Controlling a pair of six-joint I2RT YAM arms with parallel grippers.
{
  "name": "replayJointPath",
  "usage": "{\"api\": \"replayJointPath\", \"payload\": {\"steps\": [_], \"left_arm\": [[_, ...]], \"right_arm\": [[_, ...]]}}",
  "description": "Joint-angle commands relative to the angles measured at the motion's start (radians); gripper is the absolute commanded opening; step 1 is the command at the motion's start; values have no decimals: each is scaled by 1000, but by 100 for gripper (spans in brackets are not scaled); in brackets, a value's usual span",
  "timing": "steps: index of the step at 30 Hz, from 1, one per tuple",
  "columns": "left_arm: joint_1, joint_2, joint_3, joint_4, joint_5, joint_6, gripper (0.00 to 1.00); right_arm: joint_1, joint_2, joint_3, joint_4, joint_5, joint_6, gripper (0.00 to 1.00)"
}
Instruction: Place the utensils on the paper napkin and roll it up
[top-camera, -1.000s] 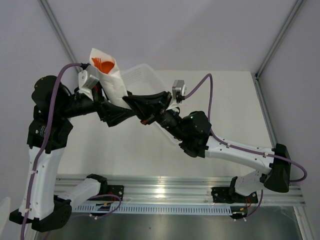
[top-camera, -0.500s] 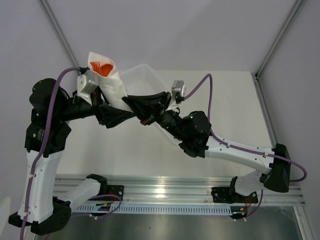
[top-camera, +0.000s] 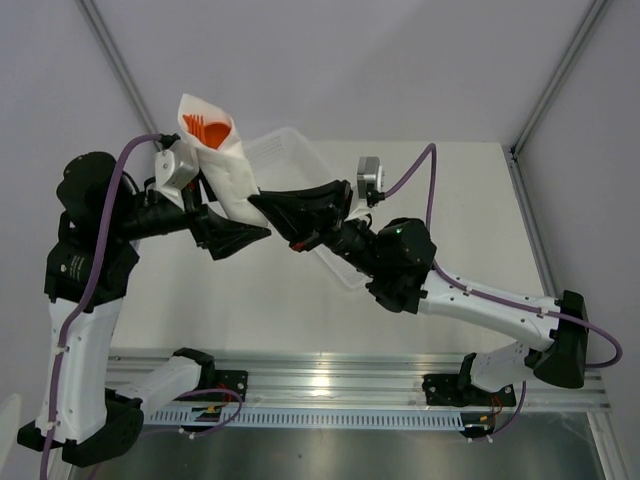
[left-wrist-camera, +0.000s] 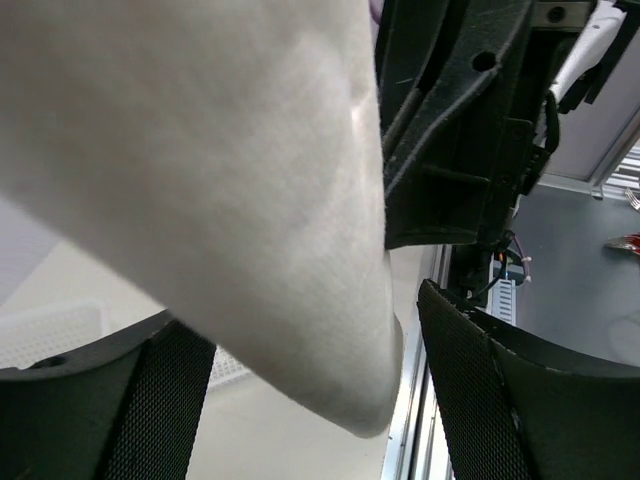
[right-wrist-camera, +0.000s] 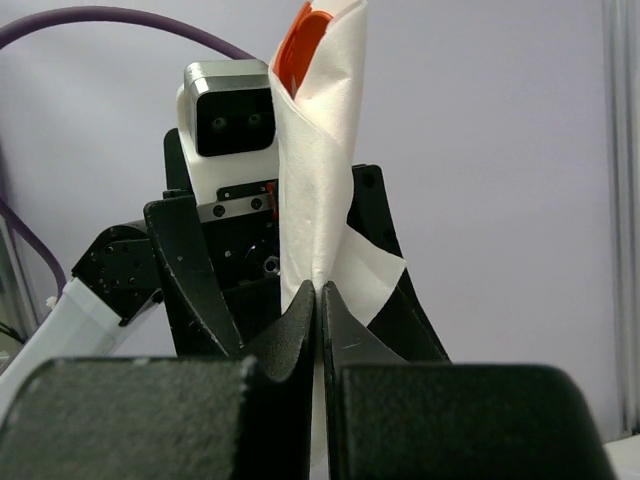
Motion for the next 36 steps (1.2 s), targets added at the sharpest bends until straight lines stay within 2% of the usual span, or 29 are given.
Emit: {"api": "replayJointPath", "payload": {"steps": [1,6,18,27,32,36], "left_arm": [[1,-9,36,11,65,-3,82],[1,-18,14,77,85,-52,78],[1,-40,31,100,71,-115,74],[1,-50,10,77,48,-95,44],[1,-52,8,72,33,-95,33],[1,-57,-7,58,28,-89,17]], "right_arm": [[-16,-42,61,38,-98,42,0],[-10,-22,106,32,-155,45,0],[24,-40,80,24,-117,32,0],[28,-69,52,7,-94,19,0],[31,-80,29,0,-81,22,0],[31,-86,4,-11,-66,24,0]]}}
